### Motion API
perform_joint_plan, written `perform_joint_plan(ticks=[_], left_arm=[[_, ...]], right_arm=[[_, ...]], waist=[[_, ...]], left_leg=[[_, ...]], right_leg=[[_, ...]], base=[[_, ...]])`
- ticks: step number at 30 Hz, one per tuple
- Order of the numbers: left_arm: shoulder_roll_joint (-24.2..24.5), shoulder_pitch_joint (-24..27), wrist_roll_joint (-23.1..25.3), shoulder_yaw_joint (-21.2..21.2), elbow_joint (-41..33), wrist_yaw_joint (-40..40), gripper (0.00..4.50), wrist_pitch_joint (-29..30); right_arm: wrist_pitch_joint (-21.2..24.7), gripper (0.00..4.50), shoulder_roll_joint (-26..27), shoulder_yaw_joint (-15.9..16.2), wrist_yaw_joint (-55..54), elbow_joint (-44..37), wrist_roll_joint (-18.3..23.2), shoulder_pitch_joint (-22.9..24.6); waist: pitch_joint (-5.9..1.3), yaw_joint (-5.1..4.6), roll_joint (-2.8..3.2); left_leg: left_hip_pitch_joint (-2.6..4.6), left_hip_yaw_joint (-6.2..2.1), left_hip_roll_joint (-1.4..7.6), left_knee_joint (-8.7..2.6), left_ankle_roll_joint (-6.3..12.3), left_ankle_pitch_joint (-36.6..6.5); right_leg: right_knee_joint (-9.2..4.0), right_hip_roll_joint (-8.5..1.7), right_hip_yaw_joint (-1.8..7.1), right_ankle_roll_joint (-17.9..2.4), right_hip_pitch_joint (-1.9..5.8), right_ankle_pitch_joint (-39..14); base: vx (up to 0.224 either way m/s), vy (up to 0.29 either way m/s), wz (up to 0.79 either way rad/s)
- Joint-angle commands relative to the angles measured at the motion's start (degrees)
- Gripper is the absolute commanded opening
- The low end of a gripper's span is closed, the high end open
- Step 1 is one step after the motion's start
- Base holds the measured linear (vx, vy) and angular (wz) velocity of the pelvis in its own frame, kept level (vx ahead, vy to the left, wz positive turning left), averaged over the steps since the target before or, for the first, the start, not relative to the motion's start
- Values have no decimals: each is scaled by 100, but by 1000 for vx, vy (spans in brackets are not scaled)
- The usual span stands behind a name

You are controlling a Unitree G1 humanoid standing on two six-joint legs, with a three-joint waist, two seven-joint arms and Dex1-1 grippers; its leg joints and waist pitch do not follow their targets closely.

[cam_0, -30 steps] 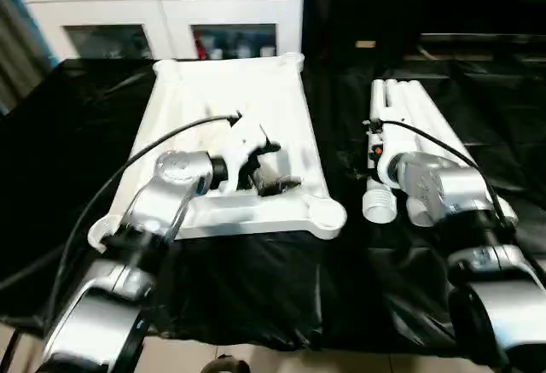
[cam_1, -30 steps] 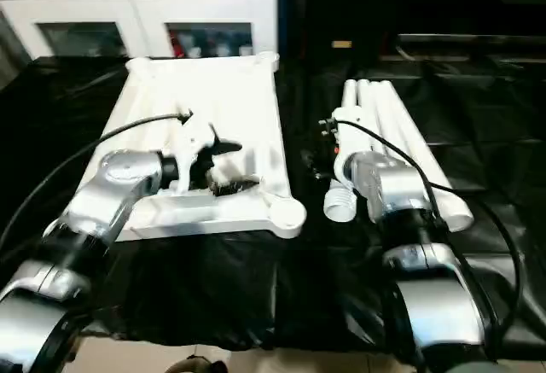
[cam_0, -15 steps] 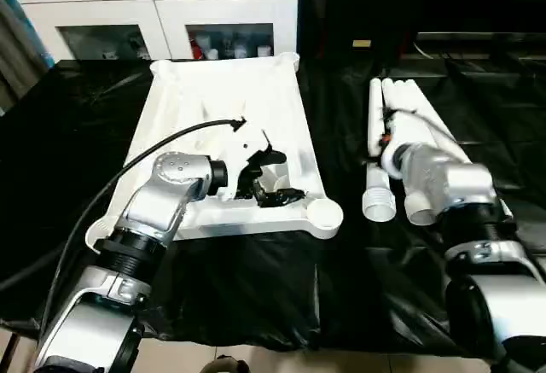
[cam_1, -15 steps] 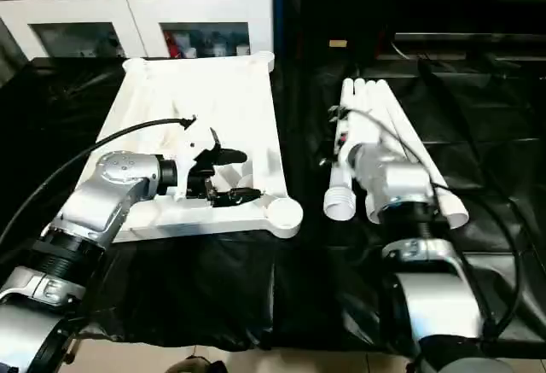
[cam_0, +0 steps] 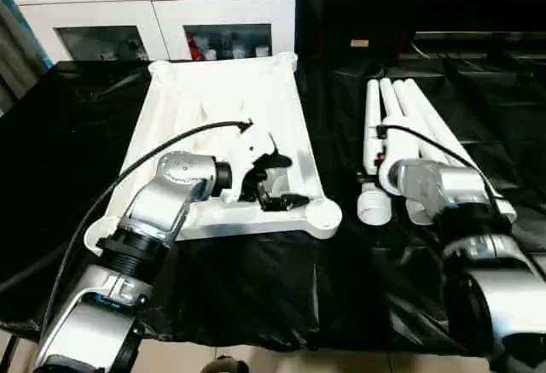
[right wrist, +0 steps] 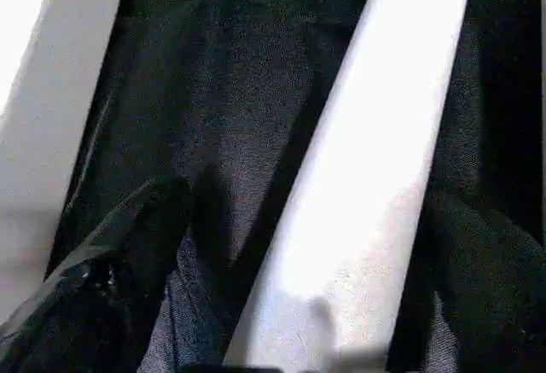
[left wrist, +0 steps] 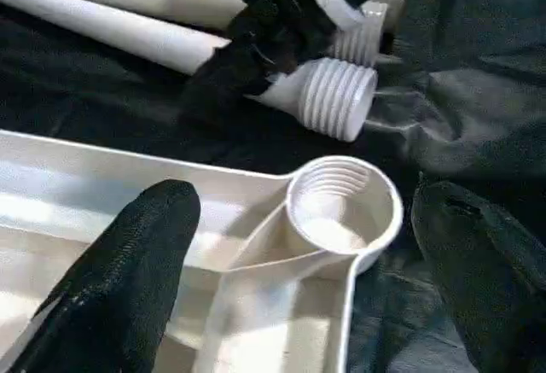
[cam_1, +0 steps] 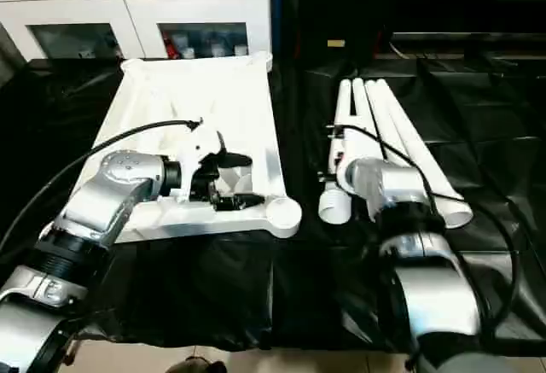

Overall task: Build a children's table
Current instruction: Insert table leg to table base

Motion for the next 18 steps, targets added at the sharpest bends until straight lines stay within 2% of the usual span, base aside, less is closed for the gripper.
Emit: perform_joint_plan(ticks=[1, 2, 3, 4, 5, 6, 7, 8, 10, 11, 13, 14, 15, 16, 17, 18], left_arm=[[46, -122, -5, -76, -84, 10, 450, 33], [47, -132, 18, -78, -89, 41, 450, 18], [48, -142, 56, -43, -85, 140, 450, -17], [51, -146, 82, -16, -87, 206, 450, -35], [51, -146, 82, -16, -87, 206, 450, -35], [55, -136, 108, 6, -93, 261, 450, -64], [61, -122, 140, 15, -116, 310, 450, -47], [64, -121, 191, 11, -125, 378, 450, -56], [28, -127, 216, 36, -142, 494, 450, 15], [9, -132, 229, 28, -153, 528, 450, 38], [3, -146, 261, 14, -119, 563, 450, 38], [-3, -162, 296, 11, -72, 614, 450, 14], [-2, -175, 313, 4, -38, 657, 450, -5], [-20, -191, 312, 22, 3, 717, 450, -12], [-63, -229, 337, 54, 64, 859, 450, 14], [-84, -250, 349, 71, 96, 937, 450, 30]], right_arm=[[87, 420, -21, -159, -156, 363, 22, -44], [79, 413, -29, -234, -191, 441, 67, -92], [58, 413, -22, -369, -278, 520, 158, -136], [49, 403, -18, -456, -328, 577, 219, -166], [49, 388, -18, -456, -328, 577, 219, -166], [39, 375, -6, -522, -363, 630, 269, -182], [30, 370, 5, -572, -374, 710, 315, -201], [32, 365, 15, -599, -367, 766, 343, -209], [25, 343, 27, -655, -347, 892, 391, -219], [21, 326, 33, -718, -357, 962, 440, -201], [1, 321, 31, -761, -378, 990, 469, -182], [-16, 313, 31, -820, -412, 1010, 512, -163], [-41, 300, 30, -867, -436, 1057, 533, -171], [-54, 282, 27, -904, -453, 1092, 551, -173], [-62, 282, 24, -956, -459, 1101, 590, -170], [-69, 279, 23, -989, -463, 1112, 607, -174]], waist=[[-402, -45, -166], [-414, -15, -86], [-401, -37, -248], [-409, -14, -207], [-403, -9, -158], [-402, -12, -219], [-416, 10, -224], [-410, 2, -191], [-404, 1, -206], [-396, -7, -179], [-400, 8, -197], [-403, 10, -178], [-397, 5, -197], [-396, 12, -142], [-393, -2, -159], [-392, -6, -144]], left_leg=[[208, -108, 282, -360, -20, -818], [211, -124, 285, -349, -21, -776], [202, -97, 288, -358, 17, -748], [187, -116, 287, -345, 25, -686], [191, -113, 286, -347, 52, -637], [196, -103, 289, -352, 73, -619], [196, -110, 295, -344, 92, -535], [201, -108, 297, -345, 89, -531], [200, -107, 292, -348, 66, -548], [204, -103, 288, -348, 39, -594], [198, -105, 287, -349, 39, -598], [199, -108, 286, -344, 36, -600], [196, -107, 283, -348, 26, -648], [199, -114, 282, -347, 14, -674], [201, -108, 284, -352, 3, -705], [216, -115, 284, -357, -52, -795]], right_leg=[[-369, -292, 198, -1617, 226, 142], [-347, -326, 202, -1611, 228, 75], [-376, -304, 211, -1583, 228, 77], [-327, -328, 215, -1597, 246, 96], [-349, -327, 209, -1551, 224, 40], [-360, -317, 211, -1532, 222, 45], [-328, -326, 209, -1536, 226, 112], [-335, -318, 207, -1535, 205, 151], [-328, -310, 205, -1552, 212, 203], [-342, -303, 205, -1548, 206, 234], [-331, -312, 204, -1573, 220, 261], [-326, -316, 205, -1577, 220, 269], [-339, -319, 206, -1579, 227, 209], [-338, -325, 204, -1577, 221, 172], [-350, -315, 204, -1566, 217, 154], [-354, -305, 203, -1568, 218, 158]], base=[[0, 0, 0], [0, 0, 0], [0, 0, 0], [0, 0, 0], [0, 0, 0], [0, 0, 0], [0, 0, 0], [0, 0, 0], [0, 0, 0], [0, 0, 0], [0, 0, 0], [0, 0, 0], [0, 0, 0], [0, 0, 0], [0, 0, 0], [0, 0, 0]])
